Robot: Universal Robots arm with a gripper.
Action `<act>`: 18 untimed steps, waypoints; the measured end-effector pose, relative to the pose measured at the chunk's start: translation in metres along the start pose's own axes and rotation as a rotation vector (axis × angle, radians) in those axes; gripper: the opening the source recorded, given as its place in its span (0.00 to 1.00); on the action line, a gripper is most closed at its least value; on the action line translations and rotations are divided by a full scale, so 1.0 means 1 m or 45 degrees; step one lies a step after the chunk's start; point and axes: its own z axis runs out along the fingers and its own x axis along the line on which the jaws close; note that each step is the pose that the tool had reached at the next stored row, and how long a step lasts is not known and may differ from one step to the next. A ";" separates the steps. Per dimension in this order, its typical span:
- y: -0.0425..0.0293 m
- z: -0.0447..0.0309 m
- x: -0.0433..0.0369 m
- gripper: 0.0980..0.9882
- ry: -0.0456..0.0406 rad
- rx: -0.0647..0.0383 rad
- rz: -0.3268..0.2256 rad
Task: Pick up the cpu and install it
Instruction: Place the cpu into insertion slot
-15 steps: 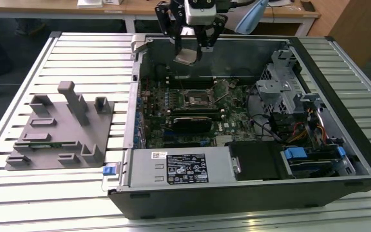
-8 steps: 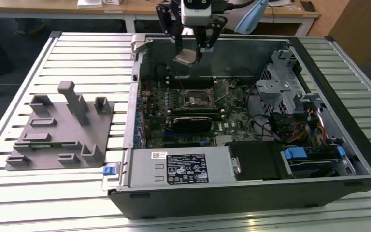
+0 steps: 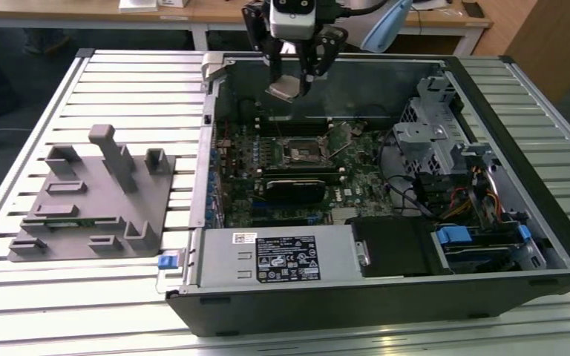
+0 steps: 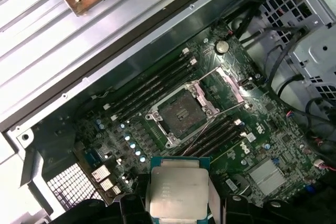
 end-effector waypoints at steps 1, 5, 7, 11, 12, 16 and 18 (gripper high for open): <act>0.0000 0.0001 0.0000 0.48 0.000 0.000 0.015; 0.0000 0.0003 0.0000 0.48 -0.002 0.001 0.078; 0.0000 0.0004 0.0000 0.48 -0.003 0.001 0.110; 0.0000 0.0007 0.0000 0.48 -0.004 0.002 0.173; 0.0000 0.0008 0.0000 0.48 -0.004 0.002 0.189; 0.0000 0.0010 0.0000 0.48 -0.006 0.003 0.251; 0.0000 0.0011 0.0000 0.48 -0.007 0.003 0.282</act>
